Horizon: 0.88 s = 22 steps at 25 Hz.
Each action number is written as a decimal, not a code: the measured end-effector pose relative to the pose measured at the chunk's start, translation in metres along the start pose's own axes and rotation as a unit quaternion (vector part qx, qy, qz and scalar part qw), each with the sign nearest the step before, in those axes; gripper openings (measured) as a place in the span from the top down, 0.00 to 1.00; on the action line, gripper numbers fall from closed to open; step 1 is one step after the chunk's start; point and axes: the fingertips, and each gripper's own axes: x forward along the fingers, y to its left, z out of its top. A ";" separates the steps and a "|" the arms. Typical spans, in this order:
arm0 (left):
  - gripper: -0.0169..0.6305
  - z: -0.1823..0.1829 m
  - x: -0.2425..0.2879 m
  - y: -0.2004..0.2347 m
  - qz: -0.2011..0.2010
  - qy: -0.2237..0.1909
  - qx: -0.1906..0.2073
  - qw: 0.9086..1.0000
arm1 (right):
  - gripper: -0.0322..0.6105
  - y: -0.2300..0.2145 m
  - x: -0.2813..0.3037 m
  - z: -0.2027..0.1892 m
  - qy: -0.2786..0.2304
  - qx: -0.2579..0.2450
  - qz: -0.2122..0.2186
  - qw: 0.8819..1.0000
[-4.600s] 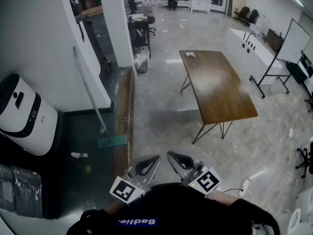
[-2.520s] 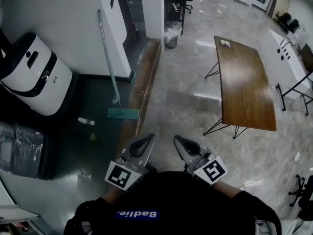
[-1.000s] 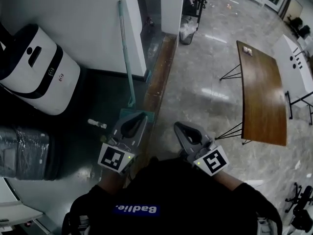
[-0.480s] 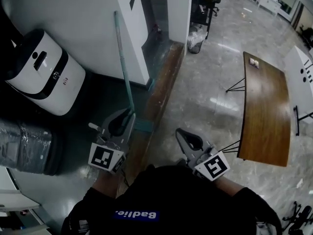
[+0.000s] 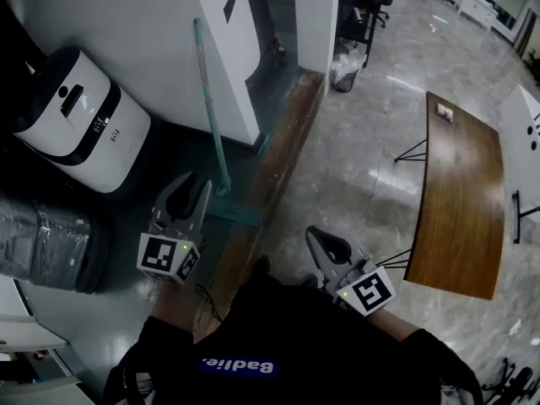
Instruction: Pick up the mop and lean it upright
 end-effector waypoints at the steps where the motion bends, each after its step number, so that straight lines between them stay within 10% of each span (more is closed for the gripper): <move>1: 0.77 -0.003 0.004 0.005 0.002 0.001 -0.001 1.000 | 0.94 -0.003 0.000 0.000 0.001 -0.001 -0.003 1.000; 22: 0.65 -0.051 0.092 0.120 -0.020 0.011 -0.011 1.000 | 0.94 -0.040 0.047 0.025 -0.006 -0.044 -0.130 0.991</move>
